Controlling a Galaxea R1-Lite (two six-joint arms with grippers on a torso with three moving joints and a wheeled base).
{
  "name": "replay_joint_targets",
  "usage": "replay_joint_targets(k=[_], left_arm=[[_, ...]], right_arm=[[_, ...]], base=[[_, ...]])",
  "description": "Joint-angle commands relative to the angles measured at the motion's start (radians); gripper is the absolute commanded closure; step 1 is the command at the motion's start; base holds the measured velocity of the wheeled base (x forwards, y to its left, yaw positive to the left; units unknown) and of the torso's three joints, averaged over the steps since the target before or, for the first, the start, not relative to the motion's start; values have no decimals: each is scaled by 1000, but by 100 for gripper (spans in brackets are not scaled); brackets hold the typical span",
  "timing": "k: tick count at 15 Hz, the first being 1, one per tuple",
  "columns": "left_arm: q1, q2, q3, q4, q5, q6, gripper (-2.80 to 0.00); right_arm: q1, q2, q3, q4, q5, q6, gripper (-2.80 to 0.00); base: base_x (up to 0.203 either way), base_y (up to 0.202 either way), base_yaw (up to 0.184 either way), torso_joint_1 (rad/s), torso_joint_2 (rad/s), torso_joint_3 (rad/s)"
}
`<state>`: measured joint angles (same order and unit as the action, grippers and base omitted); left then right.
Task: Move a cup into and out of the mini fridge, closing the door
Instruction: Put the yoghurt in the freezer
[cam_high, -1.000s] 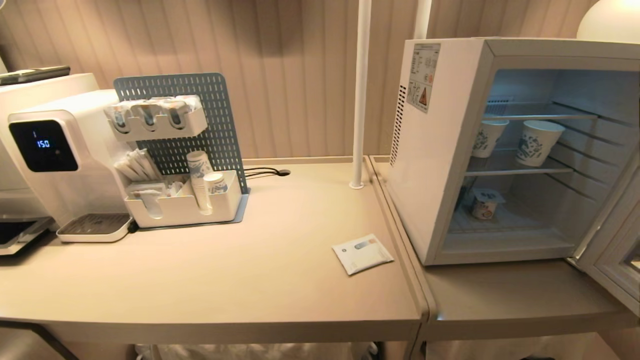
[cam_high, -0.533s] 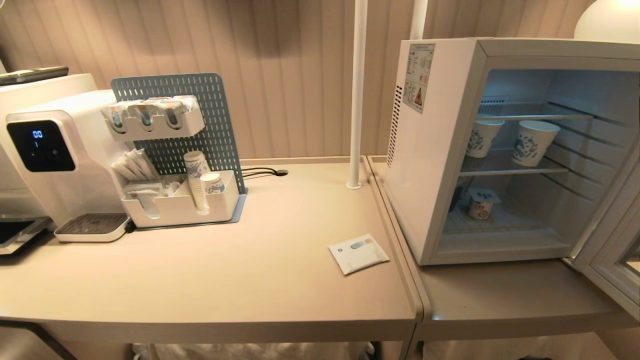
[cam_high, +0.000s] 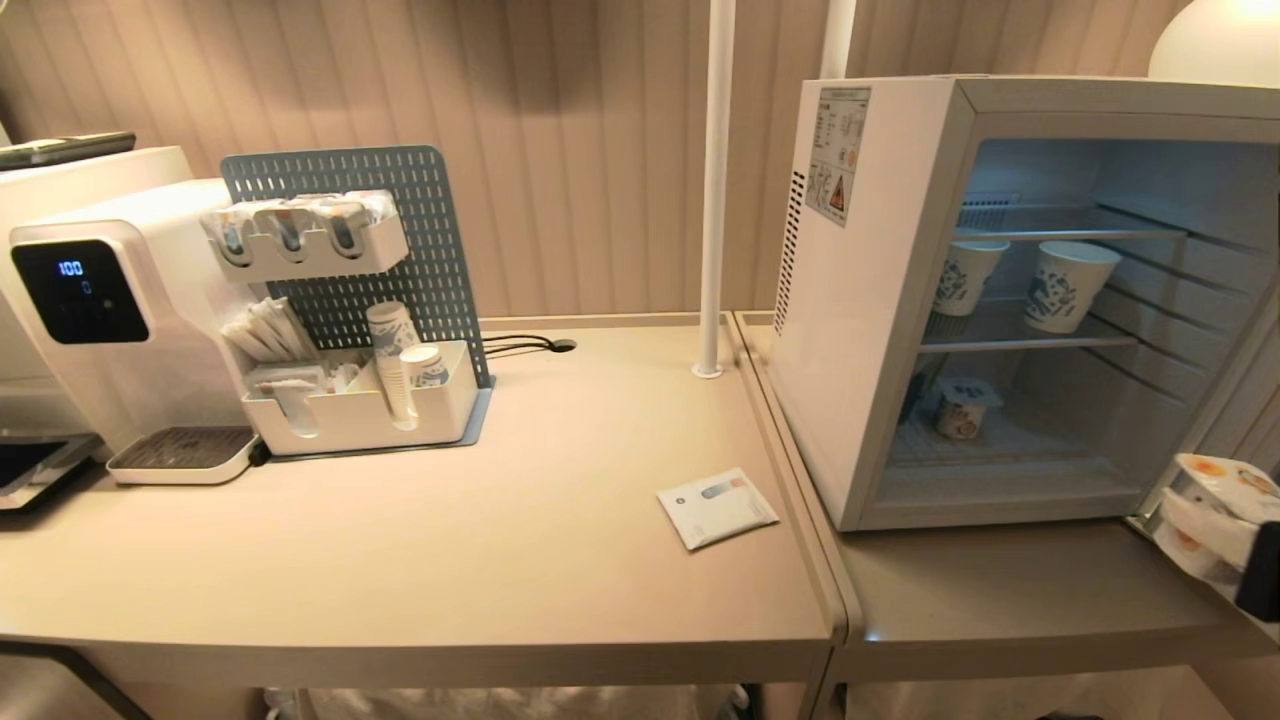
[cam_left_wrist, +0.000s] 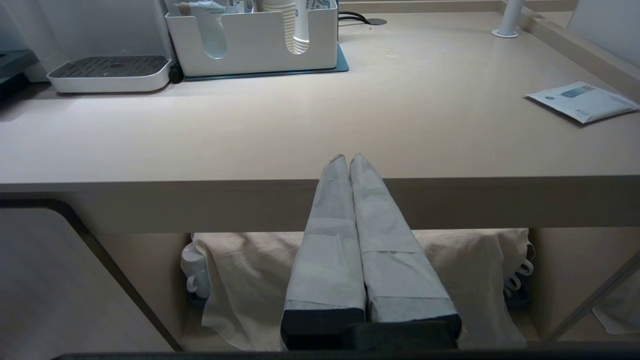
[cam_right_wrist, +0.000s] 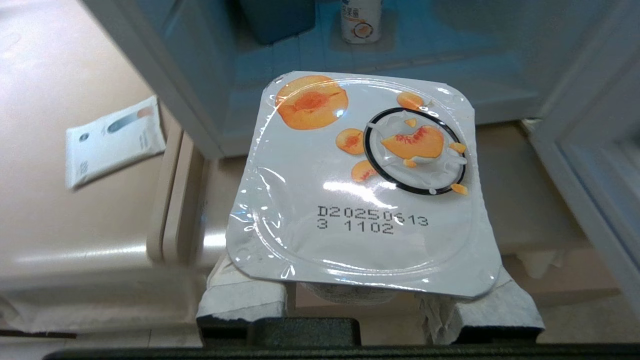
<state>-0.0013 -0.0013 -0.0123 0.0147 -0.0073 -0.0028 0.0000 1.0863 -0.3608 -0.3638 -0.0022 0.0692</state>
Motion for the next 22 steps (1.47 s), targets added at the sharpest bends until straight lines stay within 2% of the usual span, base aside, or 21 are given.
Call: replay_joint_targets(k=[1,5,9,13,15,18,22], left_arm=[[0,0,0,1,0,0,0],[0,0,0,1,0,0,0],[0,0,0,-1,0,0,0],[0,0,0,-1,0,-2,0],[0,0,0,-1,0,0,0],[0,0,0,-1,0,0,0],[0,0,0,-1,0,-1,0]], right_arm=[[-1,315,16,-229,-7,14,0],[-9,593,41,-597,-37,31,0],[-20,795,50,-920,-123,35,0],[-59,973,25,-1113,-177,23,0],[-99,1059,-16,-1153,-187,14,0],[-160,1152,-154,-1151,-191,-34,0],[-177,1176,-319,-986,-190,-61,0]], base=[[0,0,0,0,0,0],[0,0,0,0,0,0],[0,0,0,0,0,0],[0,0,0,0,0,0],[0,0,0,0,0,0],[0,0,0,0,0,0],[0,0,0,0,0,0]])
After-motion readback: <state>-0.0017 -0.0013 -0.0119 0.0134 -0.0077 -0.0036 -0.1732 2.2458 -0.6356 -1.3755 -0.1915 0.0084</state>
